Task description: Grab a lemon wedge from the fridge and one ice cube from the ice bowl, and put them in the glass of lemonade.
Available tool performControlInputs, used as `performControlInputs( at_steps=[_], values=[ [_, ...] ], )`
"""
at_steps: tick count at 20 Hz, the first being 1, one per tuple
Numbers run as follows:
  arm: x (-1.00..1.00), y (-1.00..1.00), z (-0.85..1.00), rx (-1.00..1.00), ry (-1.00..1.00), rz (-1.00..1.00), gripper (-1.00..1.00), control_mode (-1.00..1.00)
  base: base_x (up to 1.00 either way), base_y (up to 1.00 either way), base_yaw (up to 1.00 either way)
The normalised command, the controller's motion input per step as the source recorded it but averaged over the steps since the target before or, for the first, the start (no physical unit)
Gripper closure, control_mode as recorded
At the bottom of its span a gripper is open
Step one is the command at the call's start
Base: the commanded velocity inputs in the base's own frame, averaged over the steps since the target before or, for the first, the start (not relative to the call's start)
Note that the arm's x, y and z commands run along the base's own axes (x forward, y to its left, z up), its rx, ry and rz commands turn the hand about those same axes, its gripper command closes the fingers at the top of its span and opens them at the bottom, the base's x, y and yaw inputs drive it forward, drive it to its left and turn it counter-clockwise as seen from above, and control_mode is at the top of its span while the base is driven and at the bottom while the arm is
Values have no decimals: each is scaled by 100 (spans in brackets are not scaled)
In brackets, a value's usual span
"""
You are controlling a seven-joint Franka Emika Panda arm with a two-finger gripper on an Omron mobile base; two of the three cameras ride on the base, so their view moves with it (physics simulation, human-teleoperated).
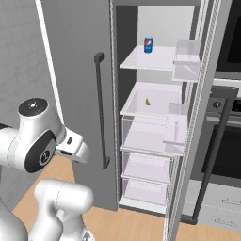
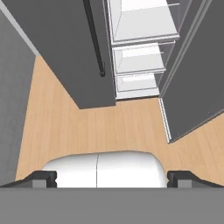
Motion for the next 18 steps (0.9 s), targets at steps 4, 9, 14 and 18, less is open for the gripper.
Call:
performControlInputs(
  at_steps=[4, 9, 14, 18],
  values=[
    [0, 0, 0, 0, 0, 0, -100, 100, 0, 21, 0],
    [0, 0, 0, 0, 0, 0, -100, 100, 0, 21, 0],
    [0, 0, 0, 0, 0, 0, -100, 100, 0, -25, -8],
    [0, 0, 0, 0, 0, 0, -100, 100, 0, -62, -10]
  ],
)
